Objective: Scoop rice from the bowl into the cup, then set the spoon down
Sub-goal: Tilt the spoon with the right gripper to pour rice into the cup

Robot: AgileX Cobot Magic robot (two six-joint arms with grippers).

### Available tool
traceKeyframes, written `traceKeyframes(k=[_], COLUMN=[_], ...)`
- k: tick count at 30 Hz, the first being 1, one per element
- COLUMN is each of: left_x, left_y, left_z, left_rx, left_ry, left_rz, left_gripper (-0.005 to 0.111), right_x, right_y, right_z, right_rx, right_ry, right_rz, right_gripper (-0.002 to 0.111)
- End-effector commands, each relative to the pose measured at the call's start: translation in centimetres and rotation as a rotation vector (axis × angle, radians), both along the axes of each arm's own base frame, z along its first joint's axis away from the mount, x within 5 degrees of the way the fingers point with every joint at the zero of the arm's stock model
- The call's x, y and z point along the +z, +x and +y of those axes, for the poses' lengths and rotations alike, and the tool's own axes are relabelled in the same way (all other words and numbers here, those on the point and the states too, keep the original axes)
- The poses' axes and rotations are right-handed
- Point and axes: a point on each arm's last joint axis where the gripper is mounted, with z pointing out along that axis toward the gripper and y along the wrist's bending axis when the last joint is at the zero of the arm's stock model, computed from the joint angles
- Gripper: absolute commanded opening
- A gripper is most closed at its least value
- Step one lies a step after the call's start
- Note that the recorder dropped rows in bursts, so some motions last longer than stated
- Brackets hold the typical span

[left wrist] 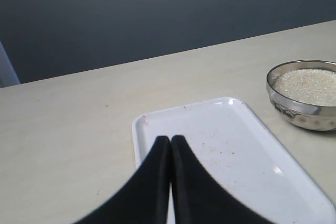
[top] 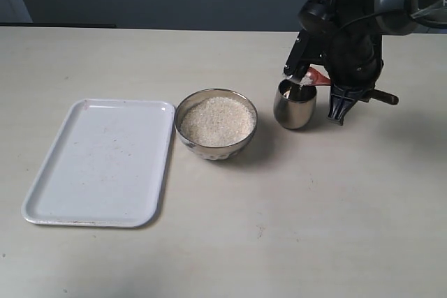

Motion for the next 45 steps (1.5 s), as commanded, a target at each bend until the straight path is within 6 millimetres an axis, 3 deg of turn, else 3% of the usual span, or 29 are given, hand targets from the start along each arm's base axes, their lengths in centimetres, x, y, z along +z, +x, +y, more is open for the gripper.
traceKeyframes(k=[1, 45], left_x=[0.2, 0.2], left_y=[0.0, 0.0], left_z=[0.0, 0.0], left_rx=[-0.002, -0.002], left_ry=[-0.011, -0.011], left_rz=[-0.015, -0.015], left_gripper=[0.001, 0.001], right_x=[0.3, 0.9], right_y=[-0.3, -1.7], right_z=[0.4, 2.0], right_rx=[0.005, -0.02], right_ry=[-0.051, -0.128], right_rz=[-0.038, -0.106], right_gripper=[-0.001, -0.001])
